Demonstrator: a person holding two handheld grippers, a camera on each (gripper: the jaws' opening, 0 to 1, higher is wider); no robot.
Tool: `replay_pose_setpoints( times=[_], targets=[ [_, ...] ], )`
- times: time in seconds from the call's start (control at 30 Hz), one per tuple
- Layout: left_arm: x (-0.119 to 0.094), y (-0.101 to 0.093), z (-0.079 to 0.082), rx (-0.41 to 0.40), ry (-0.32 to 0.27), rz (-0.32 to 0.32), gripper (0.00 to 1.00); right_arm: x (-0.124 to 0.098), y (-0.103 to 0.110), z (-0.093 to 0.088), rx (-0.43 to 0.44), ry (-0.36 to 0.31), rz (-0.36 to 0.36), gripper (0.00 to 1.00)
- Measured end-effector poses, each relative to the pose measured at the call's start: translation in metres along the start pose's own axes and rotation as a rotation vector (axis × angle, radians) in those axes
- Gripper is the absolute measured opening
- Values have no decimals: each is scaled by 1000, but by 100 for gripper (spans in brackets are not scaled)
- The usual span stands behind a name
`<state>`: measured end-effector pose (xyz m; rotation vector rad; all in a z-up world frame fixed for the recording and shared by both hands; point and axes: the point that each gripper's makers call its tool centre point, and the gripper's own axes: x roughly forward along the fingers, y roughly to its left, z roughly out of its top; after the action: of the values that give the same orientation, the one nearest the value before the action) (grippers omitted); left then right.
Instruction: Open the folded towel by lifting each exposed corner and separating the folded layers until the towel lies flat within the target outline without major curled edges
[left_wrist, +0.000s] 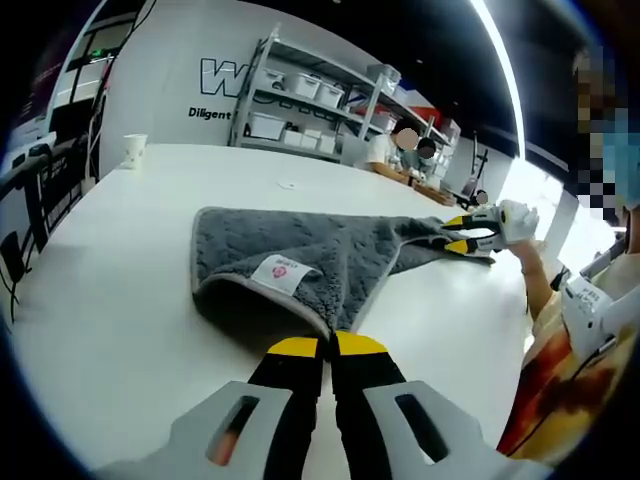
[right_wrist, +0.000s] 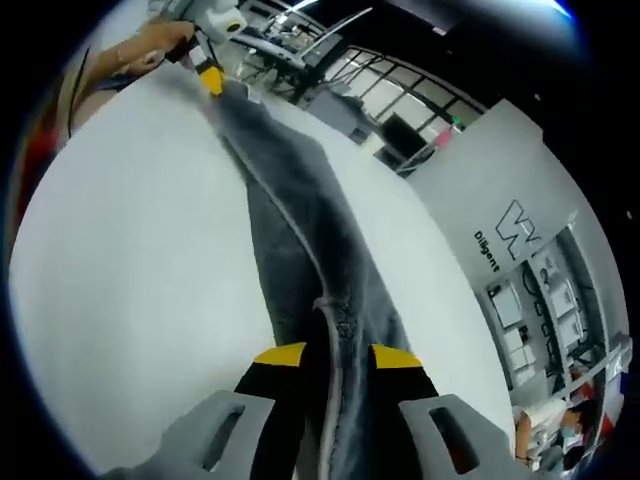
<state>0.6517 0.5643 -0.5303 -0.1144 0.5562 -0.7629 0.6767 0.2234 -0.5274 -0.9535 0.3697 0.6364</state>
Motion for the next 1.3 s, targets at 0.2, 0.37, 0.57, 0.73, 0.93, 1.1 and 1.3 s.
replay_pose_setpoints(
  times=[0.2,0.37,0.57,0.73,0.93,1.1,1.3],
  targets=[
    [-1,2,0,2,1,2,3,8,-2,-1,-80,13,-33,7],
    [-2,3,1,1,-2,0,3,9,-12,-4,-119,24,-85,0],
    [-4,4,1,-3,-2,4,3,3,-2,-2,-107,0,-35,0],
    [-9,5,-3,44,27,16,3,-8,7,-1,-112,-15,-2,0],
    [-15,8,-4,42,39,20,3,-26,14,0,-26,-66,57,0],
    [-19,9,-4,56,48,27,3,-47,19,1,59,-116,106,0],
    [-26,7,-8,48,70,33,3,-69,41,4,136,-171,229,0]
  ],
)
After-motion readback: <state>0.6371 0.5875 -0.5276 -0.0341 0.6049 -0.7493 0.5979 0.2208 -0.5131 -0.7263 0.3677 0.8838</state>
